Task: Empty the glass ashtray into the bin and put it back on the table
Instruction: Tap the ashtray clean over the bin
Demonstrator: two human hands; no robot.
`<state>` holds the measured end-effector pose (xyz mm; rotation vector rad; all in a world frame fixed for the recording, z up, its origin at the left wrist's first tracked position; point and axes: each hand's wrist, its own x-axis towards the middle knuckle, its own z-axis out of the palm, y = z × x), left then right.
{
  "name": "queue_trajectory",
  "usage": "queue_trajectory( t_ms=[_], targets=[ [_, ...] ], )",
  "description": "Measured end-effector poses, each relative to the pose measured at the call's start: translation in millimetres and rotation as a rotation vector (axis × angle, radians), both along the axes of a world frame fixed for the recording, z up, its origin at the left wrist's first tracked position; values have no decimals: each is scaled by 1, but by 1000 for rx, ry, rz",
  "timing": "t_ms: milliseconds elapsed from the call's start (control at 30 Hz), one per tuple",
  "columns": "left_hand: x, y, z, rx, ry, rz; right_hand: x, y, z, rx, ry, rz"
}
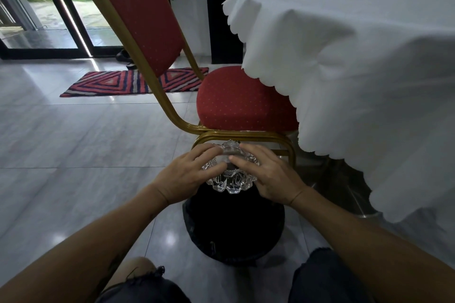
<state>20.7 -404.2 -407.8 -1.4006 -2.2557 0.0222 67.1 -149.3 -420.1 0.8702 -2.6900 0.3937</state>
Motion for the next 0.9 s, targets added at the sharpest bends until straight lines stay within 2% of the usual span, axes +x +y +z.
queue_trajectory(
  t_ms=[200, 267, 333, 467, 567, 700, 833, 900],
  targets=[
    [1, 2, 10, 21, -5, 5, -1, 1, 8, -9, -3, -16],
    [6, 4, 13, 72, -62, 14, 1, 0, 9, -55, -52, -24],
    [12, 8, 13, 191, -206, 46, 0, -1, 7, -159, -152, -48],
    [16, 14, 7, 462, -640, 194, -2, -8, 1, -476, -461, -169],
    [16, 16, 2, 606, -825, 260, -3, -16, -2, -602, -512, -243],
    [16, 19, 5, 727, -944, 358, -2, -26, -1, -769, -591, -327],
    [19, 21, 40, 784, -1013, 449, 2, -38, 27, -882, -632, -414],
    [18, 20, 77, 777, -1078, 516, 2, -45, 62, -914, -665, -457]
  ],
)
